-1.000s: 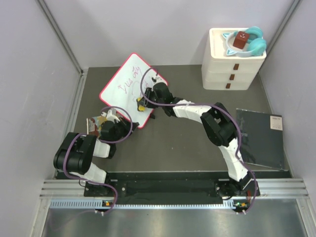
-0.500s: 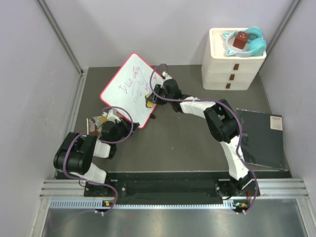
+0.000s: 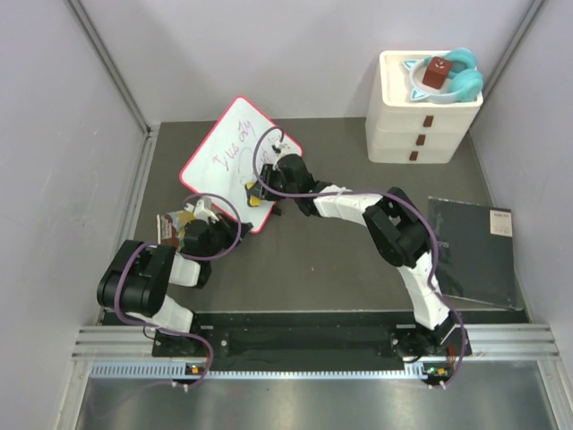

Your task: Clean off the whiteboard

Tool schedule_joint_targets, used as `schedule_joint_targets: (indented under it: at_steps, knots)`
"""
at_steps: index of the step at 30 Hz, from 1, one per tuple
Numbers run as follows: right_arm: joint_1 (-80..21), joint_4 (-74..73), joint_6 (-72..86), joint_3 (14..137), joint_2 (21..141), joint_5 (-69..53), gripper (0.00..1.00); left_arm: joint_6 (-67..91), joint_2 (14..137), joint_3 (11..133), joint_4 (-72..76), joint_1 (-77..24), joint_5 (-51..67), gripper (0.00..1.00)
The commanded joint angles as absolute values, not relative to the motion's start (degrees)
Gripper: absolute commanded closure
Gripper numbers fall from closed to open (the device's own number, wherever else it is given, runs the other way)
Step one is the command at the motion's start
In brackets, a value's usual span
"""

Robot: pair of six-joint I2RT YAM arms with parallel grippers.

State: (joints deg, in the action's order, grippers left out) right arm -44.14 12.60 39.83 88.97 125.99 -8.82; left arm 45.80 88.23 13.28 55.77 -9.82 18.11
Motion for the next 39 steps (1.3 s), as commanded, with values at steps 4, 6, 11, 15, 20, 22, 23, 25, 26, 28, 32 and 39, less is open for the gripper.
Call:
schedule_joint_targets:
  at_steps: [4, 6, 11, 15, 20, 22, 23, 25, 26, 28, 32, 39]
  knots:
    - [-50.18, 1.75, 45.79, 84.3, 130.52, -14.24, 1.0, 41.05, 88.51, 11.69, 48.87, -11.07, 18.72, 1.0]
    - [-50.19, 1.41, 45.88, 82.71, 129.82, -13.45, 1.0, 41.05, 88.68, 11.78, 48.87, -11.08, 18.9, 1.0]
    - [-49.22, 0.18, 45.35, 81.56, 128.5, -8.8, 1.0, 41.13, 88.51, 11.6, 49.04, -11.07, 18.9, 1.0]
    - [-47.03, -0.26, 43.86, 82.52, 127.62, -4.93, 1.0, 41.04, 88.51, 11.6, 49.04, -11.07, 18.98, 1.0]
    - [-45.27, -0.36, 39.66, 86.38, 126.74, -5.26, 1.0, 41.04, 88.77, 11.78, 49.13, -11.07, 19.16, 1.0]
    - [-45.35, -0.79, 38.68, 89.19, 127.52, -8.16, 1.0, 41.13, 88.51, 11.43, 49.04, -11.16, 18.55, 1.0]
    - [-45.35, -1.31, 38.15, 92.52, 127.96, -9.48, 1.0, 41.13, 88.24, 11.34, 49.04, -11.25, 18.02, 1.0]
    - [-45.87, -2.54, 38.14, 95.26, 128.76, -11.69, 1.0, 40.96, 87.72, 11.25, 48.78, -11.51, 17.67, 1.0]
    - [-45.97, -2.81, 38.06, 97.8, 129.37, -11.95, 1.0, 40.96, 87.71, 11.34, 48.69, -11.6, 17.75, 1.0]
    - [-46.32, -3.95, 37.97, 100.1, 130.16, -11.78, 1.0, 40.7, 87.71, 11.51, 48.43, -11.78, 17.84, 1.0]
    - [-45.71, -7.81, 37.53, 106.94, 133.23, -10.72, 1.0, 40.61, 87.71, 11.6, 48.16, -11.95, 17.84, 1.0]
    - [-42.28, -13.25, 36.48, 116.53, 139.04, -8.8, 1.0, 40.25, 87.54, 11.78, 47.55, -12.48, 17.49, 1.0]
